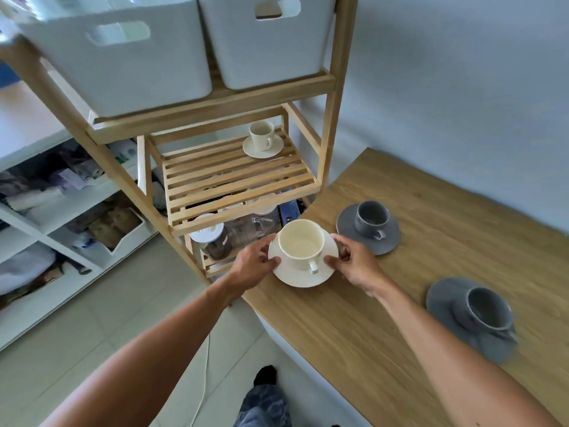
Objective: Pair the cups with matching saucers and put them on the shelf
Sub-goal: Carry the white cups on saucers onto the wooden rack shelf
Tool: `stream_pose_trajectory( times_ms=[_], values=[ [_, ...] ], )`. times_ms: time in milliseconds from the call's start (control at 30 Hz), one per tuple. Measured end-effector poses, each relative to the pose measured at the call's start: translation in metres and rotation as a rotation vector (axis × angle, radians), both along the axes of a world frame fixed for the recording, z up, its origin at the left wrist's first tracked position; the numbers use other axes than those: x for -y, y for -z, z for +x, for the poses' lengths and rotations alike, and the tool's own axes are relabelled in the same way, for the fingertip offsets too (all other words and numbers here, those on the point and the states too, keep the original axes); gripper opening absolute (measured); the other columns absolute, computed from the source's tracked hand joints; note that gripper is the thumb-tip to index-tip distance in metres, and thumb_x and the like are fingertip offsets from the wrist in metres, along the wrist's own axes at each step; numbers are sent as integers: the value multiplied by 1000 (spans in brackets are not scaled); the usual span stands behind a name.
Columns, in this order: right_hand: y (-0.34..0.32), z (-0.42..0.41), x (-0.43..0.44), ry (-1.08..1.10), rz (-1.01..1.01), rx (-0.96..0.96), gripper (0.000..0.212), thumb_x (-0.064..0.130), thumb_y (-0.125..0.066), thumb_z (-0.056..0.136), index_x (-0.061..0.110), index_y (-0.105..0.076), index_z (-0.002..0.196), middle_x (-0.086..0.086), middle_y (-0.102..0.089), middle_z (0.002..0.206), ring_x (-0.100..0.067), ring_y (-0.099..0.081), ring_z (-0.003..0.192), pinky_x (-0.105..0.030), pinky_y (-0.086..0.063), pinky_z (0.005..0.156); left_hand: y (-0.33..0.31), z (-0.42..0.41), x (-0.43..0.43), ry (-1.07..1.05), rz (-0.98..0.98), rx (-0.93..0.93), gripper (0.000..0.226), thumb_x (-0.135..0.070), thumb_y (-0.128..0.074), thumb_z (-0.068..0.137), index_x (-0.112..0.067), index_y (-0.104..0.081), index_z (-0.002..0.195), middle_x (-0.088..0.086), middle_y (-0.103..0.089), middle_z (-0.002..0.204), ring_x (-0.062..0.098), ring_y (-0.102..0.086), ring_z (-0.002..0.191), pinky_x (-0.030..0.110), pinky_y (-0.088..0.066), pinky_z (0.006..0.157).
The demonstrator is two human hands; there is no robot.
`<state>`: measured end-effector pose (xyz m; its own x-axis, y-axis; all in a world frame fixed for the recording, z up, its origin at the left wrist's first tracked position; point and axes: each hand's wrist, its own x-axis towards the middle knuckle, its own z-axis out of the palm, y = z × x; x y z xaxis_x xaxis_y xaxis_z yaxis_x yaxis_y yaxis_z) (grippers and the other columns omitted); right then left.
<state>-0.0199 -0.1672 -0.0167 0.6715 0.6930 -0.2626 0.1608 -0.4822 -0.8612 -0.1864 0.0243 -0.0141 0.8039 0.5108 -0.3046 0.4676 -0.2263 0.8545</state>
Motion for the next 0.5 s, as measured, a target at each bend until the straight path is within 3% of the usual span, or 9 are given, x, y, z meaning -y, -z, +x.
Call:
stream_pose_trajectory(
  times_ms=[100, 167, 233, 333, 400, 467, 500],
  values=[
    [-10, 4, -33, -49, 12, -24, 60, 19, -71, 89, 33, -46, 141, 13, -56, 82, -3, -55, 72, -19, -42, 62, -4, -1, -31, -36, -8, 10, 58, -21, -68, 88, -34, -47, 141, -3, -63, 125, 16, -59, 114, 40, -50, 98],
    [-15, 10, -58, -65, 12, -12, 57, 19, -71, 89, 33, -49, 139, 15, -55, 78, -2, -54, 71, -18, -40, 61, -8, 1, -52, -58, -12, 29, 56, -16, -67, 89, -32, -50, 139, 0, -65, 121, 18, -60, 112, 38, -53, 95],
    [-16, 16, -89, -71, 7, 17, 59, 22, -74, 87, 28, -51, 141, 11, -59, 80, -7, -57, 75, -26, -46, 66, -11, 4, -78, -81, -7, 47, 55, -14, -67, 89, -30, -51, 139, 1, -65, 118, 18, -61, 109, 31, -57, 85],
    [-20, 25, -135, -110, -9, 69, 56, 24, -75, 86, 29, -54, 138, -9, -70, 91, -25, -66, 87, -45, -54, 77, -13, 11, -118, -104, 2, 43, 54, -13, -64, 91, -28, -48, 140, 3, -62, 111, 18, -59, 96, 24, -59, 70],
    [-18, 36, -168, -135, 0, 73, 56, 20, -74, 87, 25, -54, 138, -9, -69, 87, -25, -66, 82, -37, -53, 71, -10, 18, -149, -122, 54, 35, 56, -12, -64, 91, -25, -47, 142, 6, -61, 110, 21, -60, 100, 20, -54, 70],
    [-14, 48, -203, -156, 2, 81, 58, 17, -73, 87, 21, -51, 140, 5, -63, 76, -11, -60, 69, -19, -45, 58, -6, 27, -177, -150, 67, 25, 58, -13, -65, 90, -25, -45, 144, 9, -62, 114, 24, -62, 105, 24, -54, 76],
    [-10, 54, -218, -156, -1, 83, 59, 18, -73, 87, 21, -51, 141, 8, -59, 74, -6, -57, 65, -16, -41, 55, -4, 31, -190, -167, 69, 14, 59, -12, -65, 90, -25, -45, 144, 9, -63, 114, 24, -63, 103, 27, -54, 78]
  ],
)
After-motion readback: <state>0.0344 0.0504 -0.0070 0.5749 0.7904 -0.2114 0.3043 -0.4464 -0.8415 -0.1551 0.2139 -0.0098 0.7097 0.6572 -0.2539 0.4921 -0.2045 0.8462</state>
